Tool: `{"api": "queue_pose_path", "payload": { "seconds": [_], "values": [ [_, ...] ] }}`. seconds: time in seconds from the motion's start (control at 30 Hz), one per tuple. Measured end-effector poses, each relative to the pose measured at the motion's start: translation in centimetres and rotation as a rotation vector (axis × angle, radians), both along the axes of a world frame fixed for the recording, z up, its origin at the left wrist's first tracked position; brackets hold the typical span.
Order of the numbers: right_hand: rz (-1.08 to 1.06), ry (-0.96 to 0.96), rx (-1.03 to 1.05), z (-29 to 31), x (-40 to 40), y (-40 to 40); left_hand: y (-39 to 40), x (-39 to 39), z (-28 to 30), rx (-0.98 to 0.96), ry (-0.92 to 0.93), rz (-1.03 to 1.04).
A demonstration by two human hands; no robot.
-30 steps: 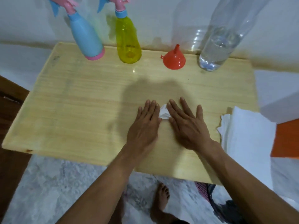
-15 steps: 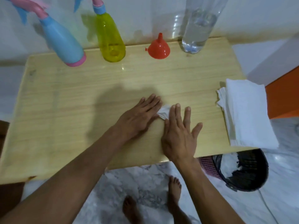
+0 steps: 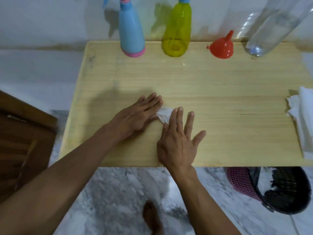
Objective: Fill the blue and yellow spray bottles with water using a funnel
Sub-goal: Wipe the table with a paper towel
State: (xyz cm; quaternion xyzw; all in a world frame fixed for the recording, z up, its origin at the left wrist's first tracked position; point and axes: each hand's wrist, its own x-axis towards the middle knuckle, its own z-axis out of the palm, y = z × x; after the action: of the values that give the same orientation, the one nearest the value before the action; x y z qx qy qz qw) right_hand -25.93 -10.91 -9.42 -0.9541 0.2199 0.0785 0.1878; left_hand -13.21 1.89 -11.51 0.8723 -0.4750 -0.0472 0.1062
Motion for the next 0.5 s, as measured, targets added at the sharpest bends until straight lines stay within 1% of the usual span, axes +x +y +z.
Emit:
{"api": "queue_pose_path", "payload": {
  "seconds": [0.27,0.43,0.5],
  "values": [
    [0.258,-0.004,-0.005,0.2,1.5,4.5,7.5,-2.2,0.1,-0.007,0.013,0.246],
    [0.480,-0.009,-0.051,-0.2,2.0,4.5,9.7,-5.5,0.2,-0.005,0.008,0.442],
    [0.583,-0.042,-0.086,-0.5,2.2,4.0,9.9,-7.0,0.1,-0.006,0.000,0.523]
  ]
}}
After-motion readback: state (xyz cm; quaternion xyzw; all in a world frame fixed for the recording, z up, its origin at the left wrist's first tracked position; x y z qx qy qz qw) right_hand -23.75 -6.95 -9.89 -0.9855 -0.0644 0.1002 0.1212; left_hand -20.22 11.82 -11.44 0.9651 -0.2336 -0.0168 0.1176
